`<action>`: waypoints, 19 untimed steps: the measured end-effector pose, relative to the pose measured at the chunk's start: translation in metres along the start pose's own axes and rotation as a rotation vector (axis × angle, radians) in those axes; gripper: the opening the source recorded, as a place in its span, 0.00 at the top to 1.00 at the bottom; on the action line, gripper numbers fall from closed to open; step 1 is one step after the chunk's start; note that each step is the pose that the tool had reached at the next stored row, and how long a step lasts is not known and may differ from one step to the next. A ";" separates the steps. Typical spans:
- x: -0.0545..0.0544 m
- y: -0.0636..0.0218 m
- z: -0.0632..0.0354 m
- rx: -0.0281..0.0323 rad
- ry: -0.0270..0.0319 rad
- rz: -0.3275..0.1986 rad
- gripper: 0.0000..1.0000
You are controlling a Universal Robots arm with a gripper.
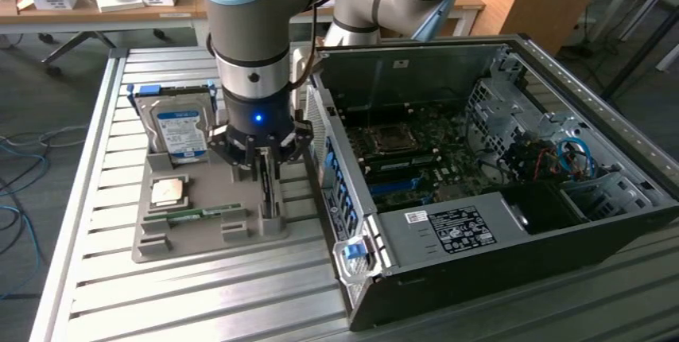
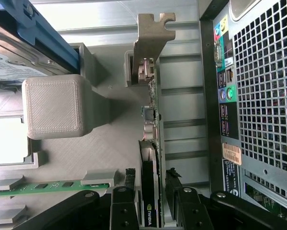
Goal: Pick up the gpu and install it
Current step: 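Pick up the gpu and move the gpu toward the slot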
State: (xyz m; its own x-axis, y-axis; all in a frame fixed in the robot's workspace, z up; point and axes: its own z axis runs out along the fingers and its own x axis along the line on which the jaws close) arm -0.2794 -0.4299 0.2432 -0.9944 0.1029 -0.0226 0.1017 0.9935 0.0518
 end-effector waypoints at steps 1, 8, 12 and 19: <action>0.000 0.0000 0.0001 0.0000 -0.0001 0.000 0.61; 0.001 -0.0001 0.0001 0.0000 0.0000 0.000 0.61; 0.001 -0.0001 0.0001 0.0000 0.0000 0.000 0.61; 0.000 0.0000 0.0001 0.0000 0.0000 0.000 0.61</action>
State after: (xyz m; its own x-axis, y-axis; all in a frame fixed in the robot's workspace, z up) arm -0.2795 -0.4299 0.2430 -0.9944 0.1030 -0.0226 0.1018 0.9935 0.0518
